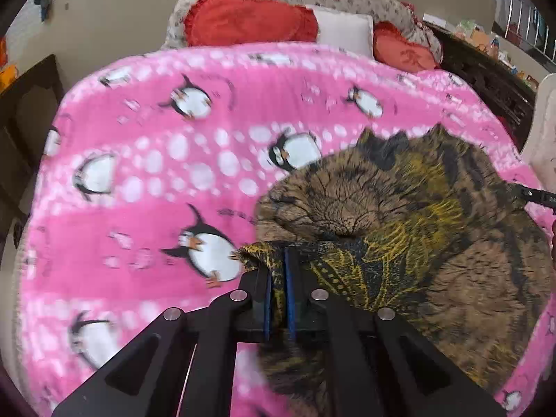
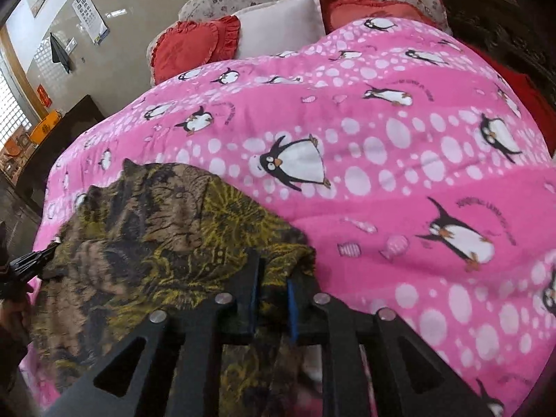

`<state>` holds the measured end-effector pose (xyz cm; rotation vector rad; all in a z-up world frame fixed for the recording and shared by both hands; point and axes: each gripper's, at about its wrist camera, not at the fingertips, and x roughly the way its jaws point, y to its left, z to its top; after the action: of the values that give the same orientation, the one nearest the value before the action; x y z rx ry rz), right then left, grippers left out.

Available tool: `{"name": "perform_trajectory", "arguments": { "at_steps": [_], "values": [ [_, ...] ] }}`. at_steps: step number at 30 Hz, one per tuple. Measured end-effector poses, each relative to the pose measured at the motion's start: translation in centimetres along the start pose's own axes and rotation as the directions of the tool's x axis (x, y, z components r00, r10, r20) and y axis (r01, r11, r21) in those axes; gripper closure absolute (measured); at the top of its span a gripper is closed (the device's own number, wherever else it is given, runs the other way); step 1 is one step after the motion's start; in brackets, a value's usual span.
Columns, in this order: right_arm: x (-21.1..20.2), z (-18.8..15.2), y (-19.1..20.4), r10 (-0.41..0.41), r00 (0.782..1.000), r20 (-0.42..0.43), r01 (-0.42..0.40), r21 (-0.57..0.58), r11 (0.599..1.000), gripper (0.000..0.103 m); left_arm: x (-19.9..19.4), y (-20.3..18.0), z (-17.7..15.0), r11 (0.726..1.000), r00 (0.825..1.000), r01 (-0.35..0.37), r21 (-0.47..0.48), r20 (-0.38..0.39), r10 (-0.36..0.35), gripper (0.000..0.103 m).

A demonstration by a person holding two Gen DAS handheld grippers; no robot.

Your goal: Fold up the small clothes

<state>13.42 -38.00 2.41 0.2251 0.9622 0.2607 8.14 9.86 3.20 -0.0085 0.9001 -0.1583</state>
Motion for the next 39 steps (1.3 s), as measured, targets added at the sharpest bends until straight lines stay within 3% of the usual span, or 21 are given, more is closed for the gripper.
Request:
{"name": "perform_trajectory", "arguments": {
  "at_steps": [4,6,9,12,14,16,18,22,25,28,30,31,33,37,39],
  "values": [
    [-6.1,-1.9,1.2,0.02,0.995,0.097,-0.019,-0.019,1.0,0.065,-3.8,0.3,-0.7,1.0,0.999,0.013,0.011,0.037,-0.014,0.103],
    [-8.6,-3.9,2.6,0.048,0.991,0.124,-0.041,-0.062,0.997,0.064,-4.6,0.3,-1.1,1.0,0.999,0.028,0.001,0.036,-0.028,0.103],
    [-10.1,-7.3,5.4,0.106,0.988,0.11,-0.093,-0.116,0.989,0.064,-4.3,-0.5,-1.1,1.0,0.999,-0.003,0.008,0.041,0.003,0.088],
    [-9.7,-9.8,8.6,0.133,0.987,0.086,-0.115,-0.189,0.975,0.064,-3.0,-1.4,0.2,1.0,1.0,-0.008,0.02,0.021,0.008,0.088],
    [-8.8,-10.6,9.8,0.112,0.992,0.065,-0.096,-0.214,0.972,0.064,-2.2,-1.9,1.4,0.996,0.997,-0.08,0.039,0.021,0.079,0.088],
    [-8.0,-11.2,10.3,0.109,0.994,0.032,-0.101,-0.187,0.977,0.064,-2.8,-1.6,2.2,0.992,0.992,-0.123,-0.018,0.019,0.123,0.088],
    [-7.8,-11.7,10.9,0.111,0.994,0.014,-0.107,-0.188,0.976,0.064,-4.8,-2.2,1.6,0.997,0.997,-0.034,-0.062,0.062,0.038,0.088],
    [-7.9,-11.9,13.1,0.119,0.992,0.032,-0.107,-0.243,0.964,0.064,-7.6,-8.3,-2.7,0.991,0.991,0.124,0.057,0.051,-0.127,0.088],
    [-7.0,-12.0,15.9,0.148,0.988,0.037,-0.131,-0.282,0.95,0.064,-7.8,-10.8,-5.5,0.987,0.987,0.159,0.027,0.016,-0.159,0.088],
    [-5.3,-12.3,19.9,0.168,0.986,0.005,-0.156,-0.343,0.926,0.064,-6.1,-11.0,-7.2,0.992,0.992,0.116,-0.044,-0.047,-0.118,0.089],
    [-3.5,-12.7,22.4,0.145,0.988,-0.043,-0.151,-0.39,0.908,0.067,-5.1,-10.5,-7.9,0.996,0.994,0.072,-0.056,-0.079,-0.077,0.098],
    [-2.5,-12.9,22.9,0.123,0.99,-0.069,-0.14,-0.395,0.908,0.073,-4.8,-10.0,-8.2,0.996,0.994,0.059,-0.061,-0.093,-0.065,0.103],
    [-1.3,-13.3,22.6,0.06,0.994,-0.091,-0.092,-0.408,0.908,0.085,-4.7,-9.0,-8.6,0.997,0.993,0.044,-0.07,-0.108,-0.052,0.103],
    [-2.8,-12.7,18.1,-0.006,0.999,-0.041,-0.008,-0.34,0.941,0.101,-5.0,-7.9,-9.7,0.991,0.992,0.056,-0.119,-0.106,-0.069,0.103],
    [-3.8,-12.6,14.9,-0.052,0.998,-0.034,0.039,-0.301,0.953,0.101,-4.9,-7.9,-10.0,0.989,0.993,0.053,-0.135,-0.098,-0.067,0.103]
  ]
}}
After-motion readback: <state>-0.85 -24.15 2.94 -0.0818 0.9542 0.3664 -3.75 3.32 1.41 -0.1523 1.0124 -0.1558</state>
